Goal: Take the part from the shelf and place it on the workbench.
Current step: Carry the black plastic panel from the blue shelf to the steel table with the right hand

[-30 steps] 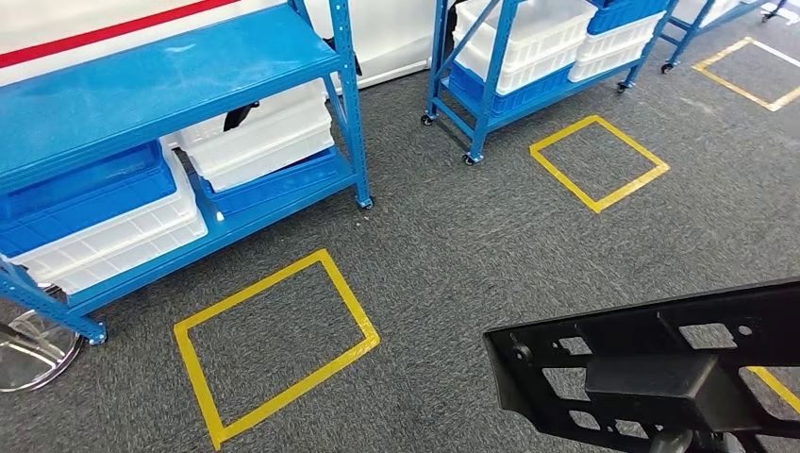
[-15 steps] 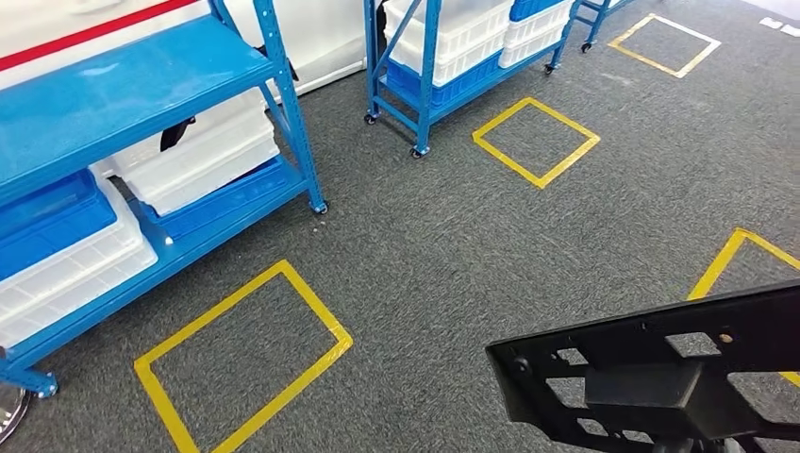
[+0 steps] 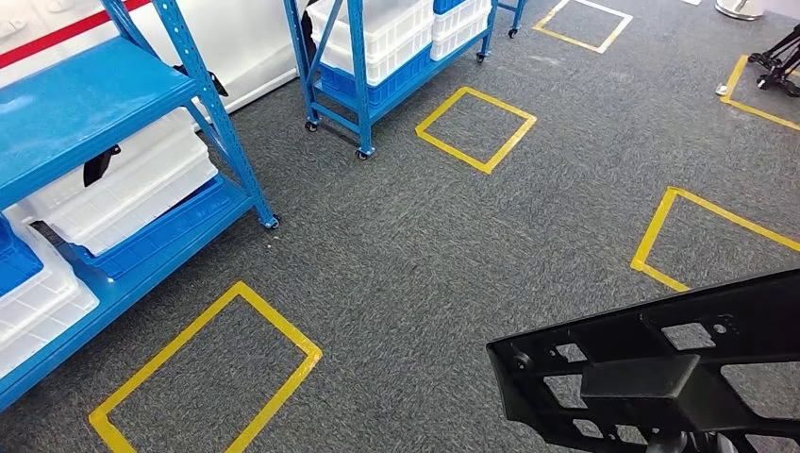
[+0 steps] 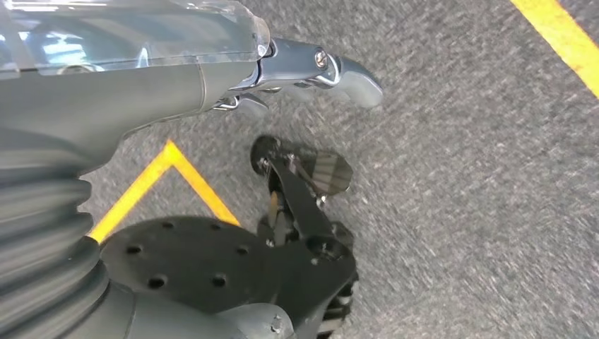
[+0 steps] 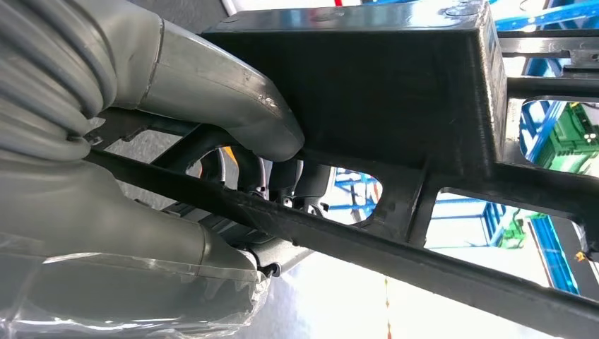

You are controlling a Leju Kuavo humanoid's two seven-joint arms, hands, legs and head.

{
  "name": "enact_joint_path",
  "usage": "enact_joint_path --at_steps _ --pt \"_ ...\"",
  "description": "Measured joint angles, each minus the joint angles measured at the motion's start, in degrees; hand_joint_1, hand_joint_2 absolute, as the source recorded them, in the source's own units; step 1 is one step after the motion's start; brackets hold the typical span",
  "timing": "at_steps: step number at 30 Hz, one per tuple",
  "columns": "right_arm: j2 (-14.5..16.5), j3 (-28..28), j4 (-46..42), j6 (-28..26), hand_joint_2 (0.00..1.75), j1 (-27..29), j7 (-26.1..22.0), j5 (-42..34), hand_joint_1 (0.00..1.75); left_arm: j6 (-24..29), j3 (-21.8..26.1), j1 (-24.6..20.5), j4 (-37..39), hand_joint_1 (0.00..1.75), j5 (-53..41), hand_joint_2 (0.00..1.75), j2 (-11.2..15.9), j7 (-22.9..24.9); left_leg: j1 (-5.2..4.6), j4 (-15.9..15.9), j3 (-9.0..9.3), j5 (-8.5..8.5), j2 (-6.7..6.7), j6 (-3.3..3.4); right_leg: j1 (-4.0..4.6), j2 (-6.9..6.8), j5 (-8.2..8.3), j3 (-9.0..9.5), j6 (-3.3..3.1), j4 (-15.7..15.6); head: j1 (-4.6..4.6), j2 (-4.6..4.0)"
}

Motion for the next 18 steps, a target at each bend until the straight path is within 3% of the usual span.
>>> enact_joint_path --at_steps 2,3,4,6,8,9,10,11,13,14,15,18 --pt "0.0 0.1 0.0 0.0 1.75 0.1 0.0 0.1 1.75 0.0 0.0 0.0 0.0 0.0 0.0 1.75 0.0 0.0 -0.07 -0.3 0.03 0.17 0.89 0.6 -0.1 1.14 0.37 -0.52 0.84 0.0 0.0 0.0" --pt "0.0 0.1 0.0 0.0 1.75 0.1 0.0 0.1 1.75 0.0 0.0 -0.1 0.0 0.0 0.0 1.75 0.0 0.0 0.0 -0.6 0.14 0.41 1.58 1.02 -0.08 0.63 0.21 -0.77 1.12 0.3 0.05 0.0" --pt "0.0 0.1 0.0 0.0 1.75 0.1 0.0 0.1 1.75 0.0 0.0 -0.1 0.0 0.0 -0.1 1.75 0.0 0.0 0.1 -1.0 0.27 0.68 2.34 1.47 -0.01 -0.61 -0.55 -1.38 1.35 1.4 0.18 0.0" --pt "0.0 0.2 0.0 0.0 1.75 0.1 0.0 0.2 1.75 0.0 0.0 0.0 0.0 0.0 -0.1 1.75 0.0 0.0 0.04 -1.3 0.28 0.93 3.94 2.02 0.05 -4.02 -3.84 -4.07 1.68 6.9 0.44 0.0" --pt "0.0 0.2 0.0 0.0 1.75 0.1 0.0 0.2 1.75 0.0 0.0 0.1 0.0 0.0 -0.1 1.75 0.1 0.0 -0.18 -1.3 0.13 0.88 5.65 2.13 -0.08 -5.4 -6.96 -7.5 2.02 14.0 0.52 0.0" --pt "0.0 0.2 0.1 0.0 1.75 0.1 0.0 0.2 1.75 0.0 0.0 0.1 0.0 0.0 -0.1 1.75 0.1 0.1 -0.25 -1.2 0.1 0.82 6.5 2.11 -0.13 -5.63 -7.19 -8.26 2.12 15.7 0.52 0.0" --pt "0.0 0.2 0.1 0.0 1.75 0.1 0.0 0.2 1.75 0.0 0.0 0.1 0.0 0.0 -0.1 1.75 0.1 0.1 -0.28 -1.2 0.1 0.73 7.3 2.05 -0.14 -5.83 -6.31 -7.81 2.14 15.1 0.52 0.0" --pt "0.0 0.2 0.1 0.0 1.75 0.1 0.0 0.2 1.75 0.0 0.0 0.0 0.0 0.0 -0.1 1.75 0.1 0.1 -0.28 -1.2 0.19 0.62 7.99 1.95 -0.13 -6.22 -4.64 -6.15 2.07 12.2 0.53 0.0" --pt "0.0 0.2 0.2 0.0 1.75 0.1 0.0 0.3 1.75 0.0 0.0 -0.1 0.0 0.0 -0.1 1.75 0.1 0.1 -0.46 -1.2 0.59 0.26 9.11 1.52 0.15 -8.48 -1.68 -1.33 1.6 4.1 0.54 0.0" --pt "0.0 0.2 0.2 0.0 1.75 0.1 0.0 0.3 1.75 0.0 0.0 -0.1 0.0 0.0 -0.1 1.75 0.1 0.1 -0.59 -1.1 0.83 0.07 9.54 1.24 0.37 -9.38 -1.05 0.28 1.26 1.3 0.51 0.0" --pt "0.0 0.2 0.2 0.0 1.75 0.1 0.0 0.3 1.75 0.0 0.0 -0.1 0.0 0.0 -0.1 1.75 0.1 0.1 -0.72 -1.1 1.03 -0.09 9.98 0.96 0.59 -9.95 -0.96 1.04 0.93 -0.1 0.5 0.0" --pt "0.1 0.3 0.2 0.0 1.75 0.2 0.0 0.3 1.75 0.0 0.0 -0.4 0.0 0.0 -0.1 1.75 0.1 0.1 -0.75 -1.2 1.64 -0.54 10.84 0.11 0.63 -8.49 -0.81 0.89 -0.02 -0.7 0.47 0.0"
